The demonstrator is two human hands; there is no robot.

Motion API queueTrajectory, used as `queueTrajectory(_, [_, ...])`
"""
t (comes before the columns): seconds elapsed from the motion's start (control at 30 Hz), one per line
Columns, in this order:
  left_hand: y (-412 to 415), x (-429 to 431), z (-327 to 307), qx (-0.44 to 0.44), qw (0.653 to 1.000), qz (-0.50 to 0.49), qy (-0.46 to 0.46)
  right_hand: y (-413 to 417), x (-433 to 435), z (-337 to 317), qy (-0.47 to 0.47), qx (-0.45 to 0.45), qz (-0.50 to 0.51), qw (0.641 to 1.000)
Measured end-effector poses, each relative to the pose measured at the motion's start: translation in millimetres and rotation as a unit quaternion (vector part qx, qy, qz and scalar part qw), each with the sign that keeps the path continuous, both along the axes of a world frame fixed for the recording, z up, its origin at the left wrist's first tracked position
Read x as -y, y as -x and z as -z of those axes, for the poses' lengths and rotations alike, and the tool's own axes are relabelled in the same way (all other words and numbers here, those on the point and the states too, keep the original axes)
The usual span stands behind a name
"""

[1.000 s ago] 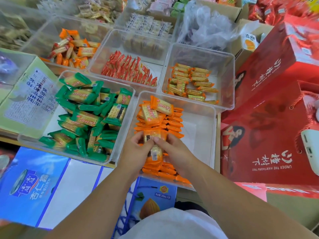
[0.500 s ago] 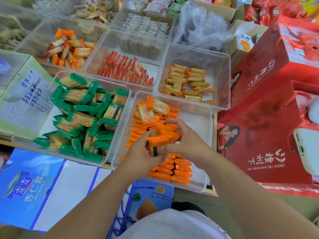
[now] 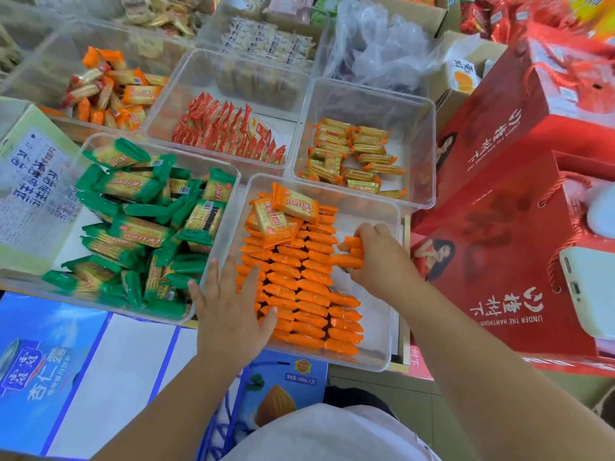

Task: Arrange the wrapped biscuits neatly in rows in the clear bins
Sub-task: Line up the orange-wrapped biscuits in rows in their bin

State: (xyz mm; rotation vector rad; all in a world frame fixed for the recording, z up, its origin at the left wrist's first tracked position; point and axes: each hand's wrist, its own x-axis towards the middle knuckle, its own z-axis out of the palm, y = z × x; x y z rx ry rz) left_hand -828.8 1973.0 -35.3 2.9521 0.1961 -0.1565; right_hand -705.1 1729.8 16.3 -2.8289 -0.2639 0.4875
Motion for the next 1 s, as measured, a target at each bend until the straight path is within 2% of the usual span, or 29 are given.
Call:
queueTrajectory(0.07, [2.7,-3.1,5.2,-0.002,1.0,0.003,-0.003,3.2,-7.4,12.8,0.04,-0.021,-0.011,0.999])
queueTrajectory(0.17, [2.4,-4.3,7.9,-0.005,1.0,0.011,-0.009,4.8,-14.2,29.6,0.028,-0.088,0.017,0.996])
queueTrajectory(0.33, [3.2,-4.4,10.6,0.005,1.0,0.01,-0.001,-6.9,-20.1,33.9,-0.082,-0.241,0.094,0.962])
queueTrajectory(0.53, [3.7,-4.8,13.9,0.018,1.0,0.014,0.001,-15.3,-19.1,33.2,-0.108,-0.333,0.166,0.922])
queueTrajectory(0.67, [3.7,-4.7,14.3,0.022,1.0,0.015,-0.002,-15.5,-20.2,33.9,-0.088,-0.358,0.164,0.915])
queueTrajectory(0.83, [4.0,-4.7,15.6,0.023,1.0,0.016,-0.005,-11.3,-29.3,36.6,-0.084,-0.328,0.15,0.929])
queueTrajectory(1.0, [3.8,-4.3,17.0,0.027,0.999,0.016,-0.006,-4.9,-25.4,41.8,-0.15,-0.34,0.184,0.91])
